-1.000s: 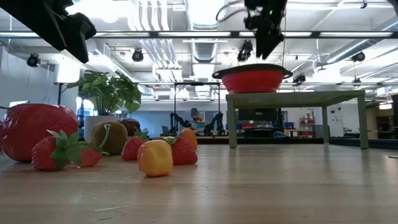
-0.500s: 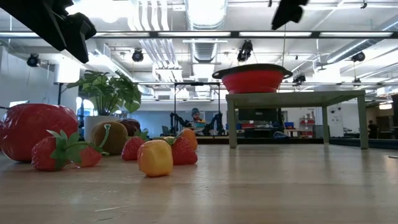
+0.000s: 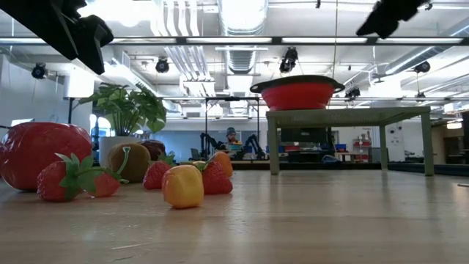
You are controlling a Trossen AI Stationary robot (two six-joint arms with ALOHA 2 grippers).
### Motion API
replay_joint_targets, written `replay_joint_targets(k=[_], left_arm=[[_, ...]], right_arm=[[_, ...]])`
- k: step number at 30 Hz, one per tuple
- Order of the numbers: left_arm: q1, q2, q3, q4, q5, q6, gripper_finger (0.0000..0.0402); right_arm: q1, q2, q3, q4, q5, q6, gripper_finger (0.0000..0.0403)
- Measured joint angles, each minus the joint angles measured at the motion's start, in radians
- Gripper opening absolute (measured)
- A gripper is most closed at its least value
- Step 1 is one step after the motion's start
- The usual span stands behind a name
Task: Pick & Place Fruit
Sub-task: Put the strawberry into the strainer bowl on the shelf
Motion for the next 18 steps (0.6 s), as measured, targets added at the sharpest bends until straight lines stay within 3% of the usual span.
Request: replay_joint_targets(k=[9, 18], left_arm=[[0.000, 0.000, 0.000, 0.000, 0.000, 0.000, 0.0273], [0.000, 0.000, 0.000, 0.000, 0.000, 0.000, 0.0273]], right_arm=[[0.000, -0.184, -0.156, -0.004, 0.002, -0.049, 0.0013], [0.000, -0.252, -0.179, -0.017, 0.002, -0.046, 0.0013]])
